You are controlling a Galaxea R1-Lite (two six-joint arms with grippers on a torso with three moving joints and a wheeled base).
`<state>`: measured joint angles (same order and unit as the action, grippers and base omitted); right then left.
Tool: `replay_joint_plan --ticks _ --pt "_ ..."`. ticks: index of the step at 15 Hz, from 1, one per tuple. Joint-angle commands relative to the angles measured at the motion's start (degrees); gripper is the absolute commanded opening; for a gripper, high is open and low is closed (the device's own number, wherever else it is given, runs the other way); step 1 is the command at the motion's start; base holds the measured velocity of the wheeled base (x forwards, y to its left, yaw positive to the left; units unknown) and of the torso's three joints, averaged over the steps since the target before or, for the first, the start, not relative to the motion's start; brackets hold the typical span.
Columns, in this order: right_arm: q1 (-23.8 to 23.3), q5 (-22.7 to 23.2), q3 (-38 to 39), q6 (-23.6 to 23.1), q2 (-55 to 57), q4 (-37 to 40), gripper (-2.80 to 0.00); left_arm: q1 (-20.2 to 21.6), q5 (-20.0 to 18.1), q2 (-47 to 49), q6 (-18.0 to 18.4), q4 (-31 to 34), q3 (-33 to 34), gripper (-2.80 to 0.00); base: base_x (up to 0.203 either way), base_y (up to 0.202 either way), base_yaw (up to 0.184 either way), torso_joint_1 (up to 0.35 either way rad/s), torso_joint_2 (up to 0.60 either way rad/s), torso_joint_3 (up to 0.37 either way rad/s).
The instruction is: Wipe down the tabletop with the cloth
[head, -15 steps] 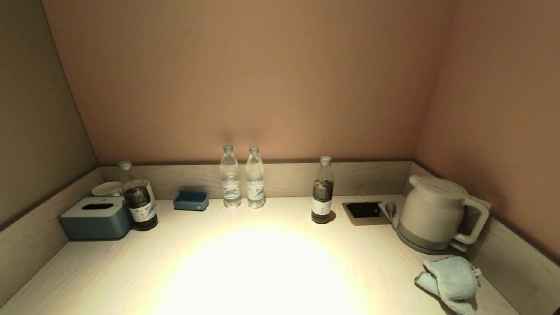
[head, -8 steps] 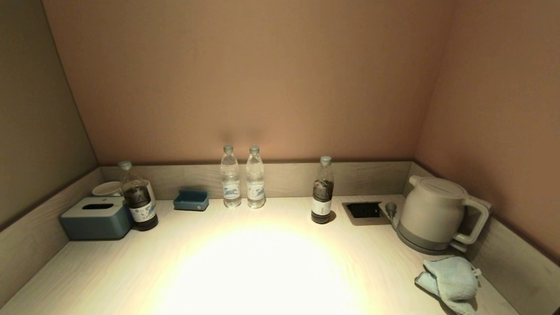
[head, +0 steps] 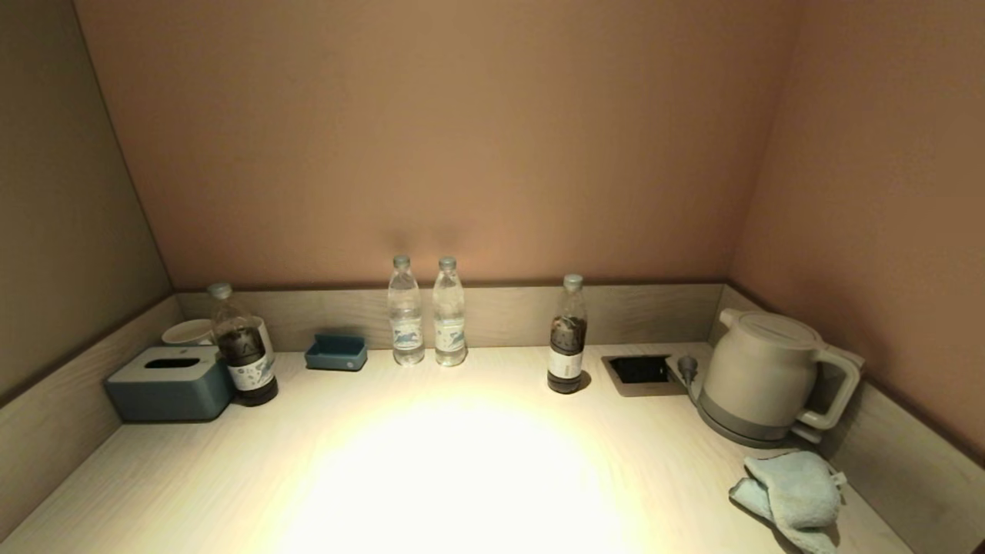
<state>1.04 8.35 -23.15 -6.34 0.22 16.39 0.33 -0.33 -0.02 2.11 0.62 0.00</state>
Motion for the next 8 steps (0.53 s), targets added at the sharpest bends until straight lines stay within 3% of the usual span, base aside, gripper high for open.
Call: replay_joint_plan --ticks 1,8 --pt "0.02 0.08 1.82 -0.08 -0.04 -4.60 -2.80 0.02 -0.02 0.02 0.00 -0.01 0.00 -2.80 0.000 0.000 0.000 0.000 0.00 0.000" --pt "0.02 -1.08 8.41 -0.95 -0.04 -7.48 -2.80 0.02 -0.02 0.02 0.00 -0.01 0.00 -2.80 0.000 0.000 0.000 0.000 0.00 0.000"
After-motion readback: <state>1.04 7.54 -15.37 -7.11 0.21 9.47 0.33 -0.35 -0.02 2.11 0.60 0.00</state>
